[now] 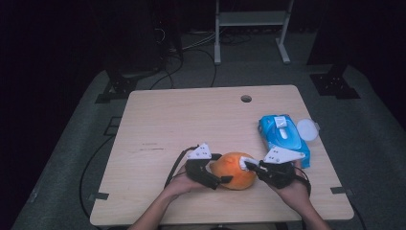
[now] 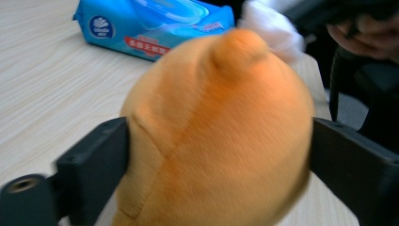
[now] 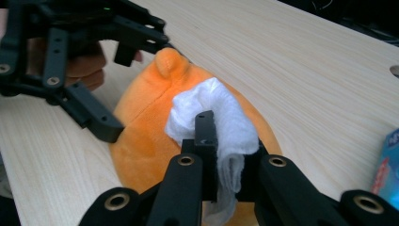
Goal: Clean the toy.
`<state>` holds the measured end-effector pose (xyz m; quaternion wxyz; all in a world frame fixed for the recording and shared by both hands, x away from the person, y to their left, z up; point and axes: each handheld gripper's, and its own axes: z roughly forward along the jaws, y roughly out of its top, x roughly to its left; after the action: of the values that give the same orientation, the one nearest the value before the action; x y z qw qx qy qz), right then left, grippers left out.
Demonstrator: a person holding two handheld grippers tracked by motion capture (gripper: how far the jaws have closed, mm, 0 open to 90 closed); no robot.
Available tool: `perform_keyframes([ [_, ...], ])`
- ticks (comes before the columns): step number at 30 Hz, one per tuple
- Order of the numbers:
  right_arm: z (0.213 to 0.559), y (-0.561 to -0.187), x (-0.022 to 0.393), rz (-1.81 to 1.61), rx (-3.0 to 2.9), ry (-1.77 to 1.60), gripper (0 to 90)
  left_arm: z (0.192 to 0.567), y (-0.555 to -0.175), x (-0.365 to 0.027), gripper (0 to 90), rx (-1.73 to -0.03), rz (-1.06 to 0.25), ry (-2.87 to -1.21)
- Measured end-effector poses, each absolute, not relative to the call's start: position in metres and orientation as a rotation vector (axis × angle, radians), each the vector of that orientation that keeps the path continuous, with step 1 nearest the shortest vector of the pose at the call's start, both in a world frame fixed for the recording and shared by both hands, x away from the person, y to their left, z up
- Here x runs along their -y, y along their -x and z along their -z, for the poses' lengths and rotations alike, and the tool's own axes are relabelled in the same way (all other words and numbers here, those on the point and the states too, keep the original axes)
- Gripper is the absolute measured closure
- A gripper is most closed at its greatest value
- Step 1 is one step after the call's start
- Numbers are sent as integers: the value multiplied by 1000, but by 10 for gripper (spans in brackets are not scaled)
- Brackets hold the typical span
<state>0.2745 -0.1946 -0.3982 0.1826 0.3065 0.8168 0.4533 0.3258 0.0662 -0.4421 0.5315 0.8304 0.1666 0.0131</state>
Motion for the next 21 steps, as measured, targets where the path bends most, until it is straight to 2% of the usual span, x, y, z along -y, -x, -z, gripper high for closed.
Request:
perform_keyframes([
  [4, 399, -279, 208, -1271, -2283, -916, 826, 438, -320, -68, 168, -335, -41, -1994],
  [6, 400, -282, 215, -1286, -2276, -949, 826, 441, -323, -66, 128, -373, -73, -2016],
  [8, 401, -283, 217, -1292, -2275, -961, 826, 448, -327, -62, 56, -423, -28, -2029],
  [10, 400, -282, 216, -1289, -2275, -954, 826, 452, -328, -59, 67, -426, 11, -2024],
  [12, 400, -281, 215, -1280, -2274, -952, 826, 448, -323, -59, 181, -418, -24, -2012],
  [13, 399, -280, 215, -1283, -2264, -957, 826, 443, -320, -59, 266, -405, -52, -2003],
  [14, 397, -280, 216, -1290, -2252, -961, 826, 438, -317, -59, 308, -390, -71, -1988],
  [17, 392, -280, 222, -1327, -2230, -971, 827, 420, -312, -64, 363, -369, -110, -1924],
  [21, 389, -279, 222, -1400, -2219, -986, 829, 410, -310, -70, 382, -392, -161, -1909],
])
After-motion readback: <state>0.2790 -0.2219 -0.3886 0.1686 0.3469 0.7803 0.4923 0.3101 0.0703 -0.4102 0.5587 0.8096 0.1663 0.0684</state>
